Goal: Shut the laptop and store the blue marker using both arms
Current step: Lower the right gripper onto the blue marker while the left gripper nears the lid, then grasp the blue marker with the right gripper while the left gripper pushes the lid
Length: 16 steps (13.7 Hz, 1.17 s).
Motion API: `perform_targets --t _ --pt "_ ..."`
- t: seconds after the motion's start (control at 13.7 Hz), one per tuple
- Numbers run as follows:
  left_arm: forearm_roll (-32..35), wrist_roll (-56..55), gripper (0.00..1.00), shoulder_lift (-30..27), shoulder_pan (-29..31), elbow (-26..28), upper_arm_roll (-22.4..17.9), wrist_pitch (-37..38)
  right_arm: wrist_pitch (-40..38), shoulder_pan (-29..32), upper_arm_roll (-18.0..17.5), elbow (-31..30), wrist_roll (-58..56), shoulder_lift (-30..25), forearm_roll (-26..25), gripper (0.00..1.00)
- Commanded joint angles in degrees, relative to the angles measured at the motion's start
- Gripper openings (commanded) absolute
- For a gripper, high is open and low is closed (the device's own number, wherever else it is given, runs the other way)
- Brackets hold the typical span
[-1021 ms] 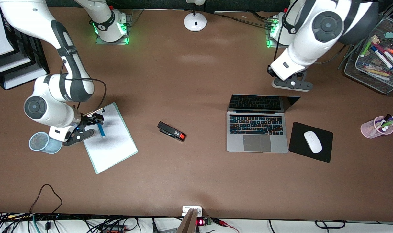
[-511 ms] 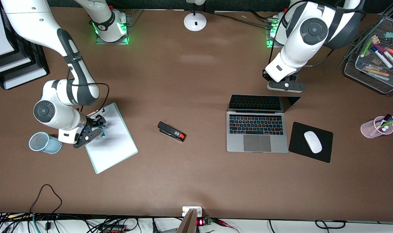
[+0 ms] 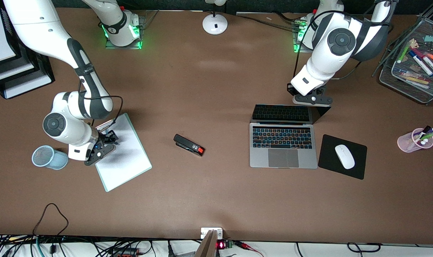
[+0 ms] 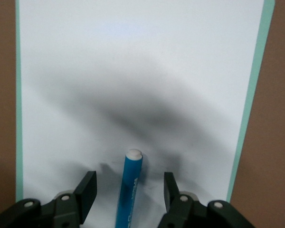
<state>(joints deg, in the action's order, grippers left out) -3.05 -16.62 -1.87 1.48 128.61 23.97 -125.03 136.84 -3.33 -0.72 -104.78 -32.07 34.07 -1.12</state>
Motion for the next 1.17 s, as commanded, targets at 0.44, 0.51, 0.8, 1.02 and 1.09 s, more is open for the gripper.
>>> perform_targets --t 0.44,0.51,0.8,1.02,1.09 --pt "2.16 0.00 0.00 3.88 0.62 -1.08 0.55 -6.80 0.79 0.35 -0.07 0.54 0.34 1.17 -0.11 0.54" --pt "2.34 0.09 0.00 4.06 0.62 -1.61 0.47 -6.89 0.79 0.35 -0.07 0.54 0.43 1.26 -0.03 0.54" --pt "5.67 0.01 0.00 6.78 0.62 -4.24 0.29 -7.16 1.23 0.08 -0.07 0.63 0.52 1.88 0.24 0.50" --pt "6.21 -0.35 0.00 8.72 0.71 -6.18 0.11 -8.03 1.85 0.00 -0.07 0.63 0.61 2.32 0.24 0.45" --pt "6.21 -0.35 0.00 9.42 0.71 -6.44 0.03 -8.82 1.94 -0.01 -0.07 0.63 0.61 2.49 0.33 0.42"
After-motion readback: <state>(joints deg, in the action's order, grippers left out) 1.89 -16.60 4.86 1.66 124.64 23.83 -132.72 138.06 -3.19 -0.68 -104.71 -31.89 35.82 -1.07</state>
